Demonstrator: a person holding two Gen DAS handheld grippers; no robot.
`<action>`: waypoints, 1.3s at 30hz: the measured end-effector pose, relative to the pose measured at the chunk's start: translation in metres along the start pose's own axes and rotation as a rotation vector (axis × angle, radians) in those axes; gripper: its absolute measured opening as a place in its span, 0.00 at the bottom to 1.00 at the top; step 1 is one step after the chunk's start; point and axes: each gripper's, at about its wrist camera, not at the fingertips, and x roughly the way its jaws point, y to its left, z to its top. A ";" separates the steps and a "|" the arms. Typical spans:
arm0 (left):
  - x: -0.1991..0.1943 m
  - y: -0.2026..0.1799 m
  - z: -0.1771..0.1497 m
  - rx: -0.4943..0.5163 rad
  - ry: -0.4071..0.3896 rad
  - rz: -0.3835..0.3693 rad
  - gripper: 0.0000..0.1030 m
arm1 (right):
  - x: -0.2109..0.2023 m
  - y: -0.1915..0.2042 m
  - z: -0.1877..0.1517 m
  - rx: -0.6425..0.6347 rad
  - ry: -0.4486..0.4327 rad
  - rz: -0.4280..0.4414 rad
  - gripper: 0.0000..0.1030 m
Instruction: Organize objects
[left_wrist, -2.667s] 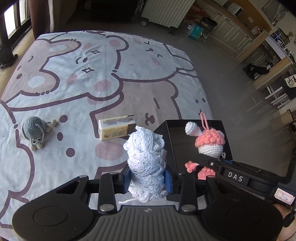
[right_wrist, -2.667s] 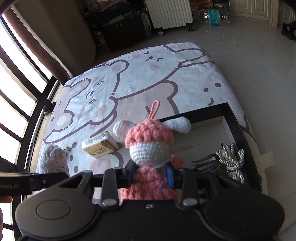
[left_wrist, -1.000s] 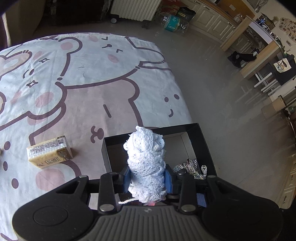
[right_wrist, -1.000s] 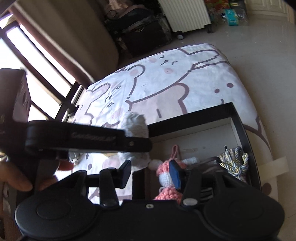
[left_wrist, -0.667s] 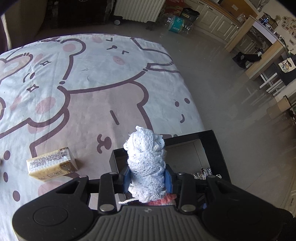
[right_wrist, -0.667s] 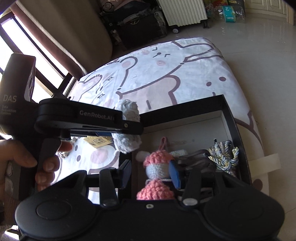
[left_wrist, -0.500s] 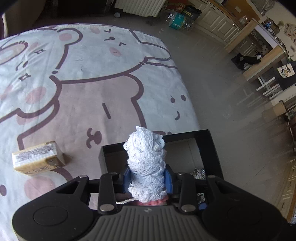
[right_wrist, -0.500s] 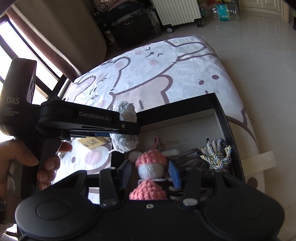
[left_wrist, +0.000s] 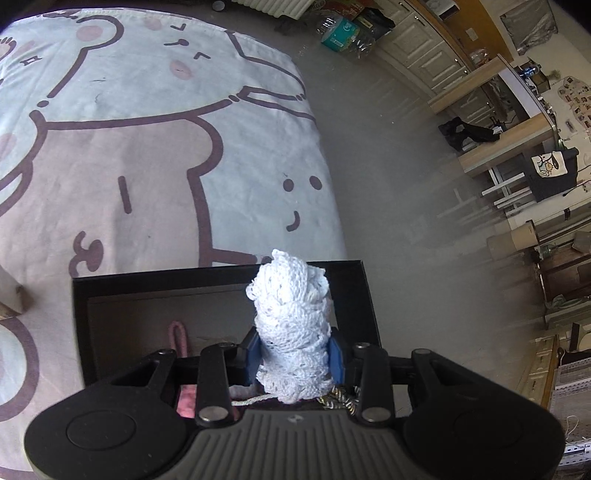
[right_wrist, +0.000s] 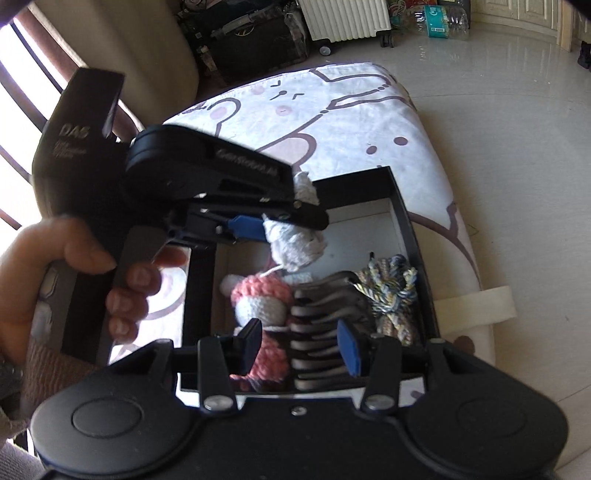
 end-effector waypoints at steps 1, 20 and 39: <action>0.003 -0.002 0.000 -0.001 0.001 -0.007 0.37 | 0.000 -0.001 -0.001 -0.004 0.002 -0.004 0.46; 0.015 0.007 0.006 -0.069 0.019 -0.021 0.18 | 0.001 -0.006 -0.002 -0.007 0.008 -0.007 0.46; 0.030 0.001 0.008 -0.050 0.016 -0.074 0.17 | 0.005 -0.008 -0.004 -0.005 0.026 -0.009 0.46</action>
